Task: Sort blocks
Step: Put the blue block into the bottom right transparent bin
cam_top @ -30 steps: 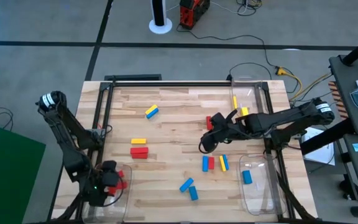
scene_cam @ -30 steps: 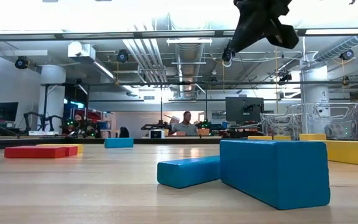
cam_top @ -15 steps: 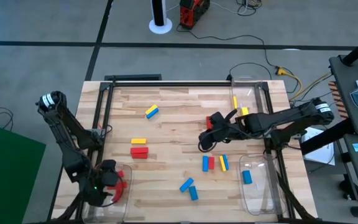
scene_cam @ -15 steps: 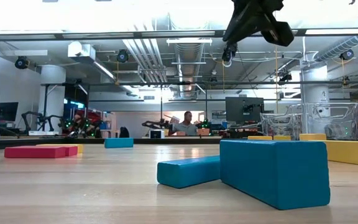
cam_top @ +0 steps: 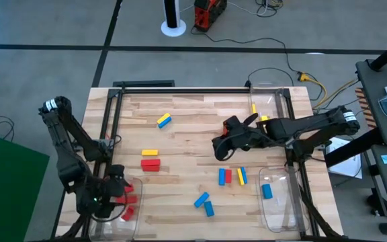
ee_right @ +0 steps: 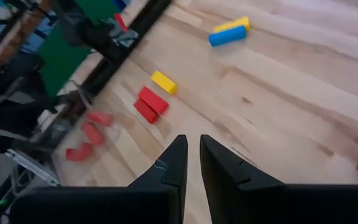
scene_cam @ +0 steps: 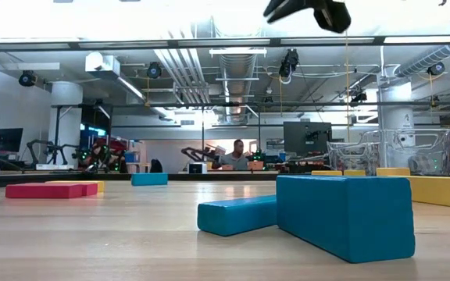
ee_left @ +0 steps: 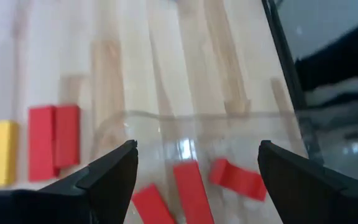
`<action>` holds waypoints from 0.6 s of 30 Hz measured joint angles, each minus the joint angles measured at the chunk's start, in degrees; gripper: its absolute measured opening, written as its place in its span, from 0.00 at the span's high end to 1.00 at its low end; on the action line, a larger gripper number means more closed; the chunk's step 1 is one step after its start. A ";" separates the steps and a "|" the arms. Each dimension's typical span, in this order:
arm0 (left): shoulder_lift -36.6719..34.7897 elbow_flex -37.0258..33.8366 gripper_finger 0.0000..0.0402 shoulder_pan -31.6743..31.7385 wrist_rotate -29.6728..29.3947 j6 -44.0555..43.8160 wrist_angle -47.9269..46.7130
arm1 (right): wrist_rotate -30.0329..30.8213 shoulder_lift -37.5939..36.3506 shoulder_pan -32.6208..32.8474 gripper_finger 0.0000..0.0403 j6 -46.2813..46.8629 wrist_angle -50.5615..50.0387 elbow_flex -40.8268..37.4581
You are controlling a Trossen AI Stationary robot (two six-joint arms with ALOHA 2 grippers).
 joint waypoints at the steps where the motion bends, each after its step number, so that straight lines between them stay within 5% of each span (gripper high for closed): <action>1: -0.92 -0.23 0.25 0.49 -0.69 0.20 -0.01 | 0.07 0.00 0.00 0.92 -0.63 -0.02 0.72; 10: -8.58 -0.64 0.27 10.38 -4.52 11.61 5.65 | 1.34 0.00 0.02 0.92 -4.56 0.01 5.32; 18: -9.64 -0.64 0.27 23.73 1.95 26.72 17.08 | 1.38 1.49 0.02 0.92 -10.25 2.04 10.51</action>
